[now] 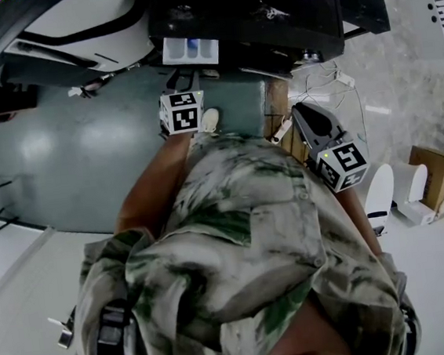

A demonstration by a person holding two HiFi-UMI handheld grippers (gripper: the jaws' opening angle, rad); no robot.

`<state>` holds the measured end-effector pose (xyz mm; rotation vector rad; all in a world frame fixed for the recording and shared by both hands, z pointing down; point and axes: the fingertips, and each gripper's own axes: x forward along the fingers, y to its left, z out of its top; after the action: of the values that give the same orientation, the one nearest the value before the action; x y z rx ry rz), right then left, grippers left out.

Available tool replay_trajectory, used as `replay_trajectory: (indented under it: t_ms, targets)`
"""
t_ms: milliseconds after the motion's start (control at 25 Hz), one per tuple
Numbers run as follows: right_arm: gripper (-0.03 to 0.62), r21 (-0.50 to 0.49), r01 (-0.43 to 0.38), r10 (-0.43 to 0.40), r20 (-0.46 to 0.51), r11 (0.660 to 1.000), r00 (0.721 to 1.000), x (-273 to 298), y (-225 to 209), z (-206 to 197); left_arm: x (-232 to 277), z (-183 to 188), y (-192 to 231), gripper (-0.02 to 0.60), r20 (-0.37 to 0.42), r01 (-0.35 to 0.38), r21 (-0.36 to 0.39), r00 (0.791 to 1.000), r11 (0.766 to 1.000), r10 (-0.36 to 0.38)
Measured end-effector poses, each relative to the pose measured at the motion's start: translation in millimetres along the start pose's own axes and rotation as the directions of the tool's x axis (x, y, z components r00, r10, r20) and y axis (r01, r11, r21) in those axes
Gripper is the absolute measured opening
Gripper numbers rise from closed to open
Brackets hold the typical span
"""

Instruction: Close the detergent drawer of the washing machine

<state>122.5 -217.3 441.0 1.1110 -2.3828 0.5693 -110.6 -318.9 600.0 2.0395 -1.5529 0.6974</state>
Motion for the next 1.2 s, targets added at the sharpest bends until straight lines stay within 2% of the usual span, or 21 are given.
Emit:
replay_trajectory:
  t_ms: [1200]
  targets:
    - [0.054, 0.043, 0.048, -0.049, 0.012, 0.998, 0.999, 8.3, -13.3, 4.5, 26.8, 22.7, 6.7, 0.18, -0.004, 0.018, 0.023, 1.0, 1.0, -0.018]
